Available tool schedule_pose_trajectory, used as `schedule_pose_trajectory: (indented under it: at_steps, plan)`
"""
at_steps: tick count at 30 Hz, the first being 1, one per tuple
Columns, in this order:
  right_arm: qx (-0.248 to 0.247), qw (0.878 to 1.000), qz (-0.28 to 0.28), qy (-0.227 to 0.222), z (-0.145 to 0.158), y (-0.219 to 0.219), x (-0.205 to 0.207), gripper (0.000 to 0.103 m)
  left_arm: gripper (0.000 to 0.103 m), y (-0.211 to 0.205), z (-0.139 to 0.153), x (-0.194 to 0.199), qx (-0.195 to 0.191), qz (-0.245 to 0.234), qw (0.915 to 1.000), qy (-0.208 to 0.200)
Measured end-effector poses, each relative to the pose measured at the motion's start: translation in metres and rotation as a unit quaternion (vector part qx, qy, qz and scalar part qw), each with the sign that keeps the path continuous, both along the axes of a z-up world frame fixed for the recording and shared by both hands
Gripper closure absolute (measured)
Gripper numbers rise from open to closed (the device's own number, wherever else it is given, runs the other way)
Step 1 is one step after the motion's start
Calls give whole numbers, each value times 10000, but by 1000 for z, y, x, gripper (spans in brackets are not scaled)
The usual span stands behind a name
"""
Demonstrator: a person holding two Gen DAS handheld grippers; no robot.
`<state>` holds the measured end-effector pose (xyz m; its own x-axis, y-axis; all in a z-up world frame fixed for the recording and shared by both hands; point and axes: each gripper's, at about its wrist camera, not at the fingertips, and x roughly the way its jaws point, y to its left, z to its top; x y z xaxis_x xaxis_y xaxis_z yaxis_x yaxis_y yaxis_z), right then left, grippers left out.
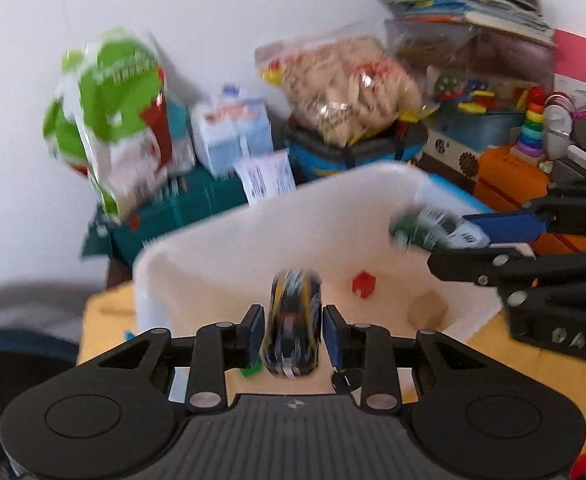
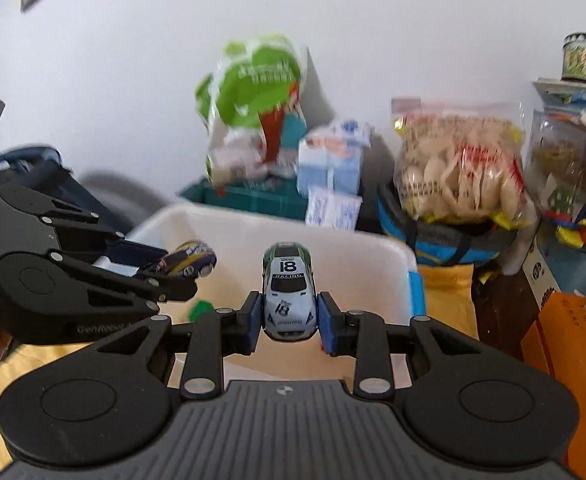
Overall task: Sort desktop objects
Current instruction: 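Carry both cars over the white bin and open both tools, then grasp the red brick with the right tool and lift it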
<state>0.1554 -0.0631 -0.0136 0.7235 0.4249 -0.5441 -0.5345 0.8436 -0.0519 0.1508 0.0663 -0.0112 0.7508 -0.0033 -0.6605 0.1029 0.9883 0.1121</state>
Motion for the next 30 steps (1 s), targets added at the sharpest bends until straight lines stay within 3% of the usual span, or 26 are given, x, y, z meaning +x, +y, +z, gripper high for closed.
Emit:
schedule_pose_trajectory:
  at_steps: [2, 6, 10, 13, 18, 22, 26, 30]
  plan:
    - [-56, 9999, -92, 65, -7, 2, 4, 58, 47, 3, 0, -6, 0, 7, 10000, -51]
    - [163, 9998, -78, -114, 2, -8, -14, 56, 41, 5, 14, -34, 42, -98, 9997, -219]
    - [247, 9989, 103, -380, 17, -28, -49, 39, 28, -9, 24, -77, 177, -410, 9985, -326]
    - [59, 9986, 289, -440, 18, -44, -77, 33, 27, -22, 15, -110, 241, -574, 9980, -126]
    - [-98, 9996, 276, 60, -5, -70, -120, 33, 27, -39, -33, -156, 4, -734, 9960, 504]
    - [-364, 9969, 165, 682, -41, -85, -151, 36, 27, -48, -69, -179, -226, -814, 9912, 1023]
    - [-527, 9916, 22, 1179, -71, -97, -179, 42, 27, -58, -86, -195, -418, -897, 9876, 1219]
    - [-672, 9894, -325, 1248, -85, -103, -185, 48, 27, -66, -88, -198, -607, -956, 9852, 1283]
